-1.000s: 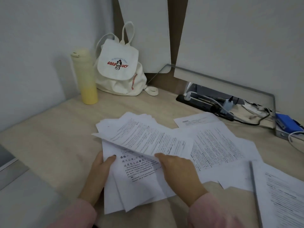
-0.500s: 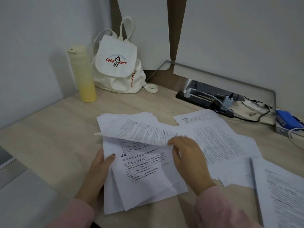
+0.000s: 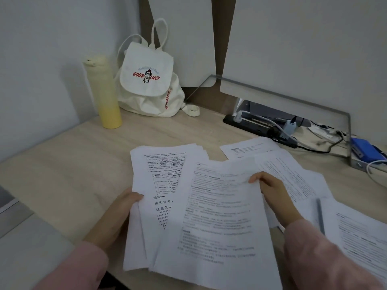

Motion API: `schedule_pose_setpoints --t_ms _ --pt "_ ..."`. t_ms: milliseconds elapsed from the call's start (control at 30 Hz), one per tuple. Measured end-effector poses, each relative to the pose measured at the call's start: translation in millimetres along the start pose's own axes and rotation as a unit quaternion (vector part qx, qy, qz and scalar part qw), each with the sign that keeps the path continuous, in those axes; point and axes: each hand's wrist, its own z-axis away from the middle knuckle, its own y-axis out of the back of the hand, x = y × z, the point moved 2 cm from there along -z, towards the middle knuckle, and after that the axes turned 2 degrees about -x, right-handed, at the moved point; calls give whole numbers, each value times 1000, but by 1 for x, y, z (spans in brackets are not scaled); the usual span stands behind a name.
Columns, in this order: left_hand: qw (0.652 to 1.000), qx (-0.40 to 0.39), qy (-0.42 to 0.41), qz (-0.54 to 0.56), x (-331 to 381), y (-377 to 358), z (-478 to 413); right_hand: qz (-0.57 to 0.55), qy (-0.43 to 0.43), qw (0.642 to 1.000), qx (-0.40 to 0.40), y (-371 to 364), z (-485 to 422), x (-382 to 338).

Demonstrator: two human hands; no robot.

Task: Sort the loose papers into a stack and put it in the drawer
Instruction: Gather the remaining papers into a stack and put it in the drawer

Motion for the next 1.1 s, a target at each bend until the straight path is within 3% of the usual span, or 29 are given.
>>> schedule_pose_setpoints --t_ms 167,267,367,500,633,767,933,1100 --pt "991 4 -38 -128 1 -9 8 -34 30 996 -71 -53 -8 -26" --pt "986 22 -44 -158 -2 -9 8 -46 -12 991 -121 -66 -13 -25" --pt "984 73 -57 -150 -5 -7 7 124 -8 988 -91 -44 -13 -14" --pt "980 129 -67 -136 -6 -10 9 341 26 932 -124 7 -3 3" --pt "972 145 -87 -163 -3 -7 9 449 6 871 -202 38 15 16" --pt "962 184 -96 -176 -2 7 6 495 9 836 -237 48 27 29" --pt "956 215 -87 -177 0 14 3 534 87 828 -148 39 31 31" --pt "964 180 -78 -182 2 12 4 530 213 818 -63 31 37 31"
